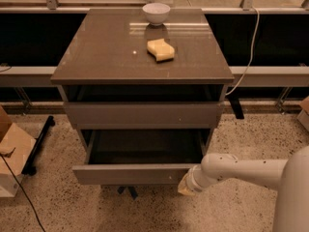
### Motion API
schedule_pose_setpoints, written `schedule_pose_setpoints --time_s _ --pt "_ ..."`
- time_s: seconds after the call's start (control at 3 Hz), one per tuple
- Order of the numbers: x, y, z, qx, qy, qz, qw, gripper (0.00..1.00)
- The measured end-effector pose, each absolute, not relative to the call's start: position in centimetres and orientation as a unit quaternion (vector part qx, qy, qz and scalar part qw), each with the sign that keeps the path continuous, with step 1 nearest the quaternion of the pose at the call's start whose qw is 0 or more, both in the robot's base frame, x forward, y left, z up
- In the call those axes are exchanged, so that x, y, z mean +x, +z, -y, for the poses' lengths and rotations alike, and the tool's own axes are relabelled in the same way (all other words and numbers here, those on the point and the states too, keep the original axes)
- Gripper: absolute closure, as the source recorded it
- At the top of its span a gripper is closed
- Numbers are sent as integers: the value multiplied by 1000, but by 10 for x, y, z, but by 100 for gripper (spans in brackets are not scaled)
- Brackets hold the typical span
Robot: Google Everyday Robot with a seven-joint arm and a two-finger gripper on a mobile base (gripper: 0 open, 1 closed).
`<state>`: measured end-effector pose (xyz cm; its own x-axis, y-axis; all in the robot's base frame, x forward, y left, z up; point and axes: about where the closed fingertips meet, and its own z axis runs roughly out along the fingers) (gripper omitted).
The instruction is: Close middle drawer
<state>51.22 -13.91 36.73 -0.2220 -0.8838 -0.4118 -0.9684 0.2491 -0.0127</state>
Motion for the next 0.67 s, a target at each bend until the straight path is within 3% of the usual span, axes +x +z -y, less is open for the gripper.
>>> schedule_pose_setpoints --time_s 0.33,0.67 --pt "543 366 132 -602 112 -768 190 58" --pt "546 367 131 -602 112 -767 192 27"
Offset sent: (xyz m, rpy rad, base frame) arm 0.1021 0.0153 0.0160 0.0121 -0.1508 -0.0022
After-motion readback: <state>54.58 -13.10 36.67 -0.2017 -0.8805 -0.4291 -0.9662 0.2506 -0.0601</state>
